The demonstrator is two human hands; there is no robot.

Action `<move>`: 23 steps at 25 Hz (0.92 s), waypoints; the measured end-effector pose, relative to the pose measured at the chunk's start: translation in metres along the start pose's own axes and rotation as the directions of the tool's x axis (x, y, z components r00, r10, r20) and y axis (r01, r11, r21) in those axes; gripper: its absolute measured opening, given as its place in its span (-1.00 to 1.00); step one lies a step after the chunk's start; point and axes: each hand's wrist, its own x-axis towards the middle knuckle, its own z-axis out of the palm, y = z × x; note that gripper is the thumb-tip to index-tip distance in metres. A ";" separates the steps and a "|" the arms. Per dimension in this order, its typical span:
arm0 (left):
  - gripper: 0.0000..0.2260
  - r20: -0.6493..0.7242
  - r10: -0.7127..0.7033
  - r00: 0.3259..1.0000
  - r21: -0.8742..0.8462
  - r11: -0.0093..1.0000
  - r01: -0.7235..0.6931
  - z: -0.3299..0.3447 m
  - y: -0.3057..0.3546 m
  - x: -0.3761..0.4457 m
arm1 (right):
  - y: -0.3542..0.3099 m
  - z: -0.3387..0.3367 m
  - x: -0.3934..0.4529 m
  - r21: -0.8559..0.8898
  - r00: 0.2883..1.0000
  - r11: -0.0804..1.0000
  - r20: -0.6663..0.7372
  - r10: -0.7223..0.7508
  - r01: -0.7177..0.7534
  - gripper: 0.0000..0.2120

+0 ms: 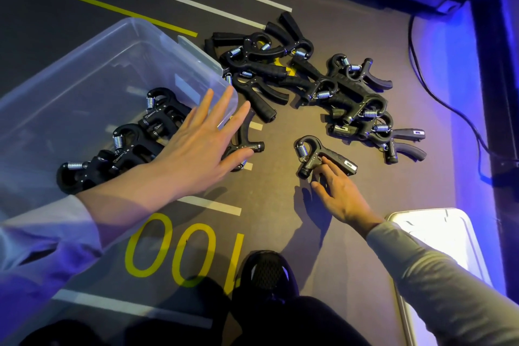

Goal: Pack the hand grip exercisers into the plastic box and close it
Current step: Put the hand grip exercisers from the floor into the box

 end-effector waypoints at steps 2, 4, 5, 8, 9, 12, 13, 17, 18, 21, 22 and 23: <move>-0.31 0.003 -0.008 1.000 -0.005 1.000 0.008 0.000 -0.002 -0.001 | 0.002 0.000 0.000 -0.027 1.000 1.000 0.027 0.003 -0.003 -0.65; -0.31 0.013 -0.022 1.000 -0.009 1.000 0.022 0.001 -0.004 -0.002 | 0.005 -0.001 0.000 -0.047 0.997 0.999 0.077 0.016 -0.012 -0.58; -0.31 0.019 -0.027 0.999 -0.009 1.000 0.028 0.001 -0.005 -0.003 | 0.004 -0.001 0.001 -0.059 0.994 0.998 0.106 0.022 -0.016 -0.56; -0.30 0.036 -0.042 0.998 0.006 0.999 0.042 0.001 -0.006 -0.004 | -0.003 0.004 0.004 -0.086 0.990 0.996 0.137 0.044 -0.033 -0.50; -0.30 0.040 -0.048 0.998 0.013 0.999 0.048 0.001 -0.007 -0.005 | -0.007 0.006 0.005 -0.055 0.990 0.998 0.129 0.048 -0.041 -0.49; -0.31 0.017 -0.057 0.998 0.019 0.998 0.057 -0.002 -0.011 -0.010 | -0.030 0.000 0.009 0.160 0.998 0.986 0.050 0.036 -0.044 -0.50; -0.32 -0.007 -0.054 0.999 0.025 0.998 0.054 -0.003 -0.013 -0.012 | -0.040 -0.006 0.012 0.223 0.999 0.974 0.004 0.035 -0.035 -0.50; -0.32 -0.136 -0.102 0.985 0.079 0.990 0.114 -0.012 -0.031 -0.019 | -0.101 -0.047 0.028 0.296 0.952 0.937 -0.290 -0.095 0.184 -0.48; -0.28 -0.184 -0.125 0.975 0.066 0.988 0.139 -0.016 -0.037 -0.022 | -0.122 -0.058 0.030 0.272 0.918 0.920 -0.356 -0.176 0.282 -0.46; -0.17 -0.334 -0.175 0.926 0.026 0.981 0.194 -0.034 -0.056 -0.032 | -0.192 -0.079 0.035 0.176 0.786 0.820 -0.449 -0.425 0.544 -0.48; -0.14 -0.362 -0.195 0.912 0.023 0.976 0.219 -0.039 -0.063 -0.037 | -0.215 -0.080 0.038 0.140 0.739 0.777 -0.447 -0.503 0.614 -0.49; -0.11 -0.375 -0.219 0.901 0.026 0.969 0.246 -0.044 -0.071 -0.041 | -0.237 -0.077 0.042 0.119 0.702 0.735 -0.430 -0.568 0.668 -0.49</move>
